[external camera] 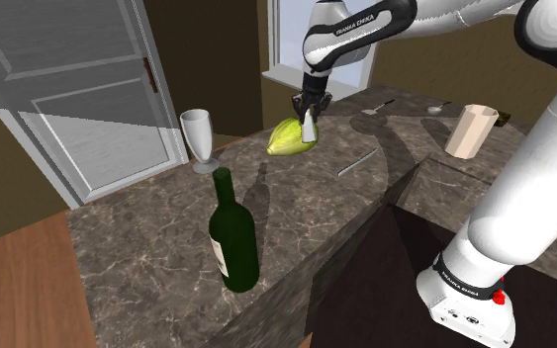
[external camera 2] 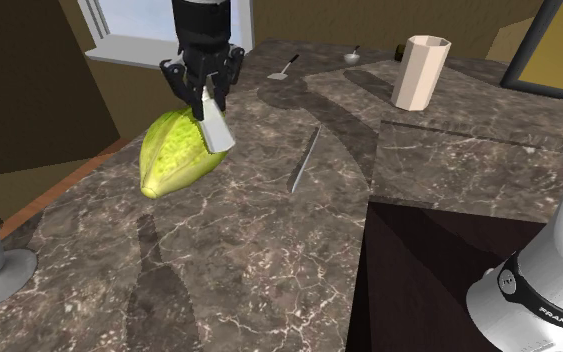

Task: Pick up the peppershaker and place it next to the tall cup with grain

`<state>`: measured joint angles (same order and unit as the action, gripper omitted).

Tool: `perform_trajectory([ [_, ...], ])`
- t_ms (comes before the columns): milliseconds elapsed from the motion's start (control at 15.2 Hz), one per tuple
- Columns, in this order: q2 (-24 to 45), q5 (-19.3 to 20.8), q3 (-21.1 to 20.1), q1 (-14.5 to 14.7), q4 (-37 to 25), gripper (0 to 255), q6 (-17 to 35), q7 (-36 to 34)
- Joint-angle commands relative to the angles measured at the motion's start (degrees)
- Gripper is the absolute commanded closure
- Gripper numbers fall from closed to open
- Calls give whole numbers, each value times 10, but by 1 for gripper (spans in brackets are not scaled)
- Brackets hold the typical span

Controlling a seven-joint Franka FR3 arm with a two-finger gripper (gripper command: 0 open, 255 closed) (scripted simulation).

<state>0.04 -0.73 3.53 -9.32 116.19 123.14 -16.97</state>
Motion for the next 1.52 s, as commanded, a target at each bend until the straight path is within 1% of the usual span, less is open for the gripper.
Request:
perform_trajectory([
  [0, -4, 0, 0, 0, -12, 255, -16, 0],
  [726, -19, 2, 0, 0, -80, 255, -98, -2],
  [1452, -19, 2, 0, 0, -164, 255, -183, -3],
])
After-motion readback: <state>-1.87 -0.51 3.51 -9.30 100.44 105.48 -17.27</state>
